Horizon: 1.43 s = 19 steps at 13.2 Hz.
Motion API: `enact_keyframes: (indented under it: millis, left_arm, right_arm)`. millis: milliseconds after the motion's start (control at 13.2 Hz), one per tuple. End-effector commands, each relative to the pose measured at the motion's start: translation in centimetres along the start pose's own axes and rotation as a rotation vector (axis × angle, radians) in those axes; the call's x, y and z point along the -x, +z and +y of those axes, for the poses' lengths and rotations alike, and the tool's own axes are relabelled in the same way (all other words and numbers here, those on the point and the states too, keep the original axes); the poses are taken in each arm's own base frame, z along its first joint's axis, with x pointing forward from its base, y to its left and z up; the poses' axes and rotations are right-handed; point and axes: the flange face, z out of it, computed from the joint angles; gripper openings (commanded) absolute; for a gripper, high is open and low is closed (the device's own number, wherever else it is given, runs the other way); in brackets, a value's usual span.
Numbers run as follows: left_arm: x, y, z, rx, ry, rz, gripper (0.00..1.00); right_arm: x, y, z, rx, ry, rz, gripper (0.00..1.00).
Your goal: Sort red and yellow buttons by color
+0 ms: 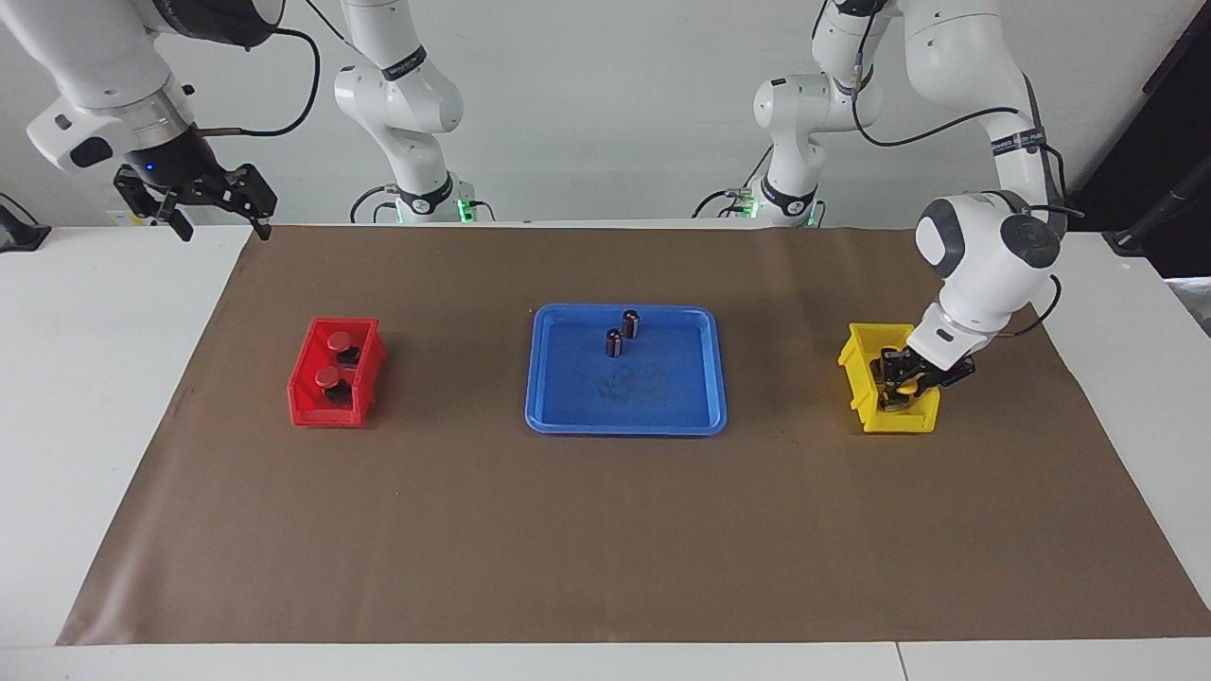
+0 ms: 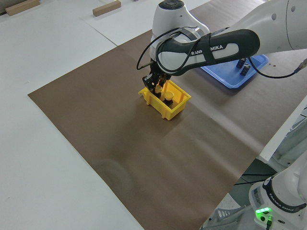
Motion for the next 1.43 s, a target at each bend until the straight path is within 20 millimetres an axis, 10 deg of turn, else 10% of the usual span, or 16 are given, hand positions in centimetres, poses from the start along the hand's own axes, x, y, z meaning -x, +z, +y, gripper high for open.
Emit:
enact_keyframes:
  millis: [0, 906, 1358]
  left_arm:
    - [0.3, -0.2, -0.2, -0.005, 0.013, 0.017, 0.53]
    - [-1.2, -3.7, 1.6, 0.005, -0.012, 0.002, 0.71]
    - [-2.6, -14.6, 2.6, 0.005, 0.010, 0.015, 1.00]
  right_arm:
    - [-0.1, -0.3, 0.3, -0.013, 0.013, -0.002, 1.00]
    - [-0.4, -0.4, 0.0, -0.017, 0.011, 0.017, 1.00]
    - [-0.4, -0.4, 0.0, -0.017, 0.011, 0.016, 1.00]
